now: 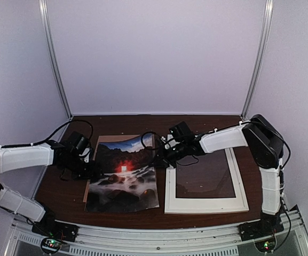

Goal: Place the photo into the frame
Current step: Pick up the photo from the backboard, then pass from the right arm to the left

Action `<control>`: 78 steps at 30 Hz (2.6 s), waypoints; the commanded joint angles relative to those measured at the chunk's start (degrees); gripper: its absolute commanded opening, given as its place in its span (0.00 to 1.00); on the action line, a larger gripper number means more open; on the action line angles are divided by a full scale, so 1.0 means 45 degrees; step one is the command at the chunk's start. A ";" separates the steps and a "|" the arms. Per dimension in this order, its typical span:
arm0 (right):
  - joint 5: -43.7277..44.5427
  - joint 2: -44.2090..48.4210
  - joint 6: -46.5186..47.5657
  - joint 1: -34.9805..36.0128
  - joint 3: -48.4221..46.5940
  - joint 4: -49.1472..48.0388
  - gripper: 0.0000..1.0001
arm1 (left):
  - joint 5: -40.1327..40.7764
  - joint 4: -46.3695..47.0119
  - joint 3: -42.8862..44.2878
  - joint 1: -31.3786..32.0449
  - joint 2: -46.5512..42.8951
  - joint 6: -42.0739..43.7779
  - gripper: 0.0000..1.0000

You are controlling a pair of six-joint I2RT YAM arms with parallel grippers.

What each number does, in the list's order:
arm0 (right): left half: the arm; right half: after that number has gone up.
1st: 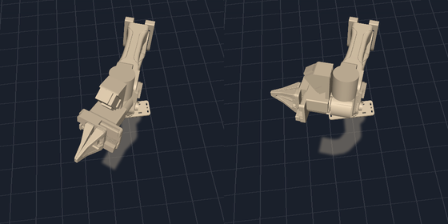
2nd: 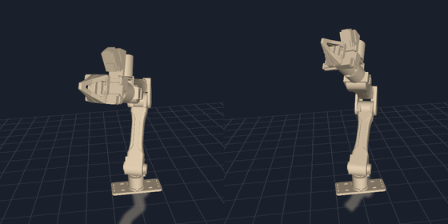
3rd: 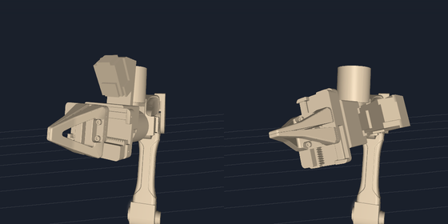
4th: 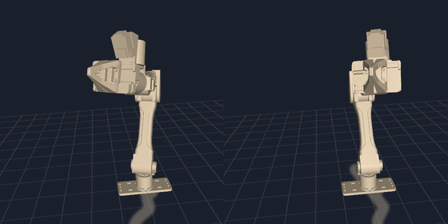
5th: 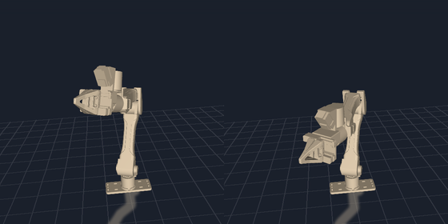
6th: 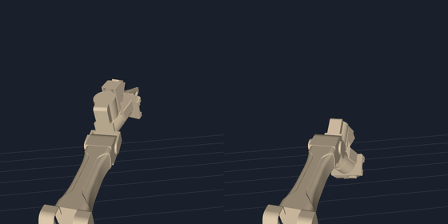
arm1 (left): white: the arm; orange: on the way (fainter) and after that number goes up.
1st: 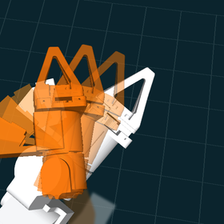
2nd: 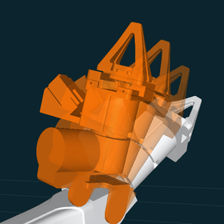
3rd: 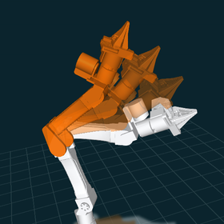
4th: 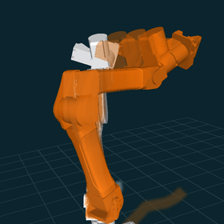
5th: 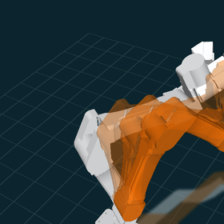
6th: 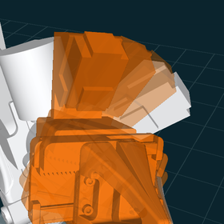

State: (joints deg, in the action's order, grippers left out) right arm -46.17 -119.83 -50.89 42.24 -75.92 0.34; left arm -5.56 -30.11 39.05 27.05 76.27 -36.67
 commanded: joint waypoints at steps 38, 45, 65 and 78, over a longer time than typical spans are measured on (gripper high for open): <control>0.3405 0.2490 -0.2733 0.0100 0.0557 -0.1211 0.00 | 0.5668 0.0930 0.8003 0.7602 0.5802 0.1976 0.87; 0.3367 0.2427 -0.2733 0.0075 0.0621 -0.1257 0.00 | 0.6019 0.0716 0.8253 0.7600 0.6213 0.2059 0.68; 0.3269 0.2285 -0.2791 0.0008 0.0652 -0.1350 0.04 | 0.6252 0.0580 0.8322 0.7602 0.6207 0.2047 0.53; 0.3241 0.2043 -0.2789 -0.0011 0.0582 -0.1364 0.06 | 0.6089 0.0432 0.8344 0.7593 0.6090 0.2125 0.29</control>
State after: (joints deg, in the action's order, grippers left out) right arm -31.24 -110.17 -63.35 42.39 -73.54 -4.43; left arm 22.24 -28.25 74.72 61.14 103.53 -27.70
